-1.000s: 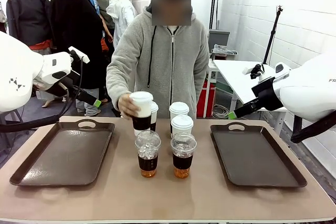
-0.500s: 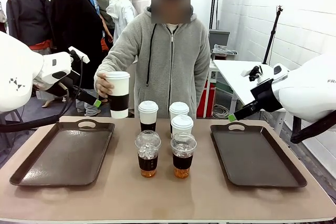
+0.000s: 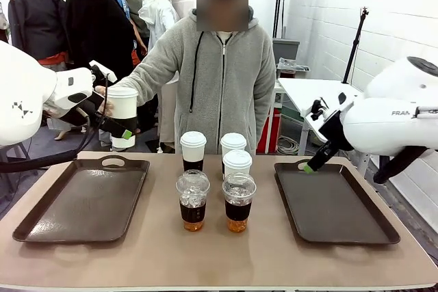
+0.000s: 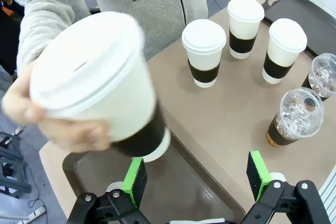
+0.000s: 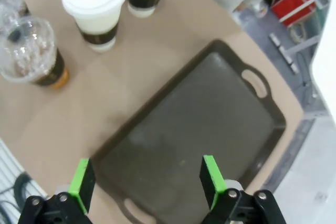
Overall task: Distribute the coffee onto the tray.
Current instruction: Pick up one iced Americano and place it on the right Handle tray.
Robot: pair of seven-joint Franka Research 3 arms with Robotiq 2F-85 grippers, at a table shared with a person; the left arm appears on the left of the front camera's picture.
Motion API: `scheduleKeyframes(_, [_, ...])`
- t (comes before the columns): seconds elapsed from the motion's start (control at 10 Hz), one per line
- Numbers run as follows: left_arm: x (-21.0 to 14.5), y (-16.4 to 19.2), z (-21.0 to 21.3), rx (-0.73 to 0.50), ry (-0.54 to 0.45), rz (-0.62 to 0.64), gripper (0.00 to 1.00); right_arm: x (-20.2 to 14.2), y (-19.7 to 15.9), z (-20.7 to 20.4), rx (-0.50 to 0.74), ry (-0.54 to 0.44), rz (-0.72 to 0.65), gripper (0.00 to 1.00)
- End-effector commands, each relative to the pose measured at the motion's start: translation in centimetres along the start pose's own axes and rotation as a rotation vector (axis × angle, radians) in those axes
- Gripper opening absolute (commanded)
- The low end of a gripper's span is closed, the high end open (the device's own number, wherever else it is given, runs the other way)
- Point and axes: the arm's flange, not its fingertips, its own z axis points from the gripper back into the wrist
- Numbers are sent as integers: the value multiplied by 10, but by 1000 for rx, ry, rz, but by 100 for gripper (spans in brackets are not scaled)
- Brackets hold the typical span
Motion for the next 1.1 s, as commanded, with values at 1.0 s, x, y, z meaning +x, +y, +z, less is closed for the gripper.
scheduleKeyframes(1.0, [1, 2, -1, -1, 8, 3, 100, -27, 29, -27, 382, -176, 357, 100])
